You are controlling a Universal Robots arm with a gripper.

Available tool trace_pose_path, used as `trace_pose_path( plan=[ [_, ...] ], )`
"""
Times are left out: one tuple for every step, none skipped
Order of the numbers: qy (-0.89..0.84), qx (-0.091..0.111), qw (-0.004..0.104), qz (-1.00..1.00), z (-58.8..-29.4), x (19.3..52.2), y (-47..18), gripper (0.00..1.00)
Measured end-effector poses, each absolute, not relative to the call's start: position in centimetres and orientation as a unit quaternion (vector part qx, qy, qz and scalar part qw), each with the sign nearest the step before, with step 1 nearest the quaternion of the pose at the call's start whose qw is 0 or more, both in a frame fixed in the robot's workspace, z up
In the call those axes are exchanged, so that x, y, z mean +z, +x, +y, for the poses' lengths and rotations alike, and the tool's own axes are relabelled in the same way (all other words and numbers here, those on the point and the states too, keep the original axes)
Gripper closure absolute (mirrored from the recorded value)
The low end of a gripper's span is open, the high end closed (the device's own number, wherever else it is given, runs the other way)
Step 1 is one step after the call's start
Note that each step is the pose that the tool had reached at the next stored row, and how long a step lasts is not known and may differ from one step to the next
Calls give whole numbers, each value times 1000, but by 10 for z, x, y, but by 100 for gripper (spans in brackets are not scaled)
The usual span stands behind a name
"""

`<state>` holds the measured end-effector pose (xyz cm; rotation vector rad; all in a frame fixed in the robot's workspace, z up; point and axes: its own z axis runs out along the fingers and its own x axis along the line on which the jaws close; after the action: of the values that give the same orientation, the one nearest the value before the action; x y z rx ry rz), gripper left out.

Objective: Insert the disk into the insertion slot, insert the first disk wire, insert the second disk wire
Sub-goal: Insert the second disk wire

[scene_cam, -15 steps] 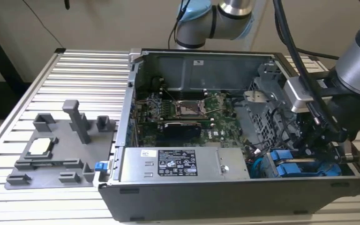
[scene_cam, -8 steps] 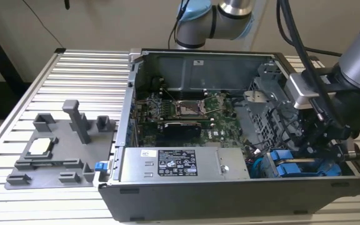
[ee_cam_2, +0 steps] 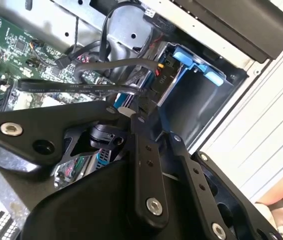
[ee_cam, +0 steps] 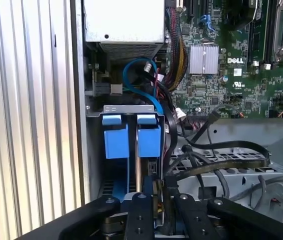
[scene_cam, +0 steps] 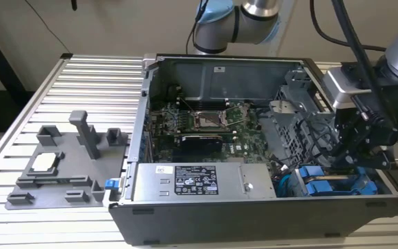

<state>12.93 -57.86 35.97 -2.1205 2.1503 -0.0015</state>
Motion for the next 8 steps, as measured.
trace_pose_path(
  plan=[
    [-701, 0, 61, 711, -579, 363, 129, 76],
    [-701, 0, 61, 711, -579, 366, 129, 76],
    [-701, 0, 60, 711, -579, 369, 129, 76],
    [-701, 0, 60, 711, -579, 373, 129, 76],
    [-701, 1, 60, 711, -579, 377, 129, 76],
    [-701, 1, 59, 711, -579, 380, 129, 76],
    [-701, 1, 59, 711, -579, 383, 129, 76],
    [-701, 1, 59, 711, -579, 385, 129, 76]
  ],
)
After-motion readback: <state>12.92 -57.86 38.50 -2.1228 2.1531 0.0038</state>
